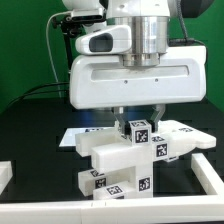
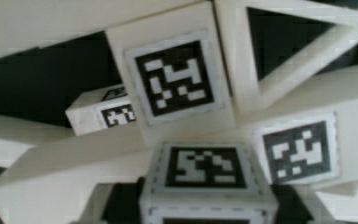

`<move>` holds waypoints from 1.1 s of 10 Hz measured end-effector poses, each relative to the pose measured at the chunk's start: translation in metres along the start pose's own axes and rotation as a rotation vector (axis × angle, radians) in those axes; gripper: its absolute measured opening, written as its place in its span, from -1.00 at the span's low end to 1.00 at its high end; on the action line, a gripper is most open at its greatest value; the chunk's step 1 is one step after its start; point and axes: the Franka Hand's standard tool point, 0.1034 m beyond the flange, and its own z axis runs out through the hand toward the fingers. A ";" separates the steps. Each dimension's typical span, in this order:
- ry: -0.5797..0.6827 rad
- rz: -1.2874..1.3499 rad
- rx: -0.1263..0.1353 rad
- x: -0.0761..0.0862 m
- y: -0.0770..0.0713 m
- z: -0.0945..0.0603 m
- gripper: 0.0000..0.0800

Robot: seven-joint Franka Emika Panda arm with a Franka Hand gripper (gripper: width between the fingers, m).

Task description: Assemble chair

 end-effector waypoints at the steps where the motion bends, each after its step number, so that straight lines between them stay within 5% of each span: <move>1: 0.000 0.117 0.001 0.000 0.000 0.000 -0.29; 11: -0.007 1.013 0.037 0.001 0.001 0.000 -0.29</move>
Offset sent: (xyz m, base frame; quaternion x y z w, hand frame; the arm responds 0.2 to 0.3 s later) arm 0.0022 -0.0102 0.0003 -0.0496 0.0048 0.1972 0.9791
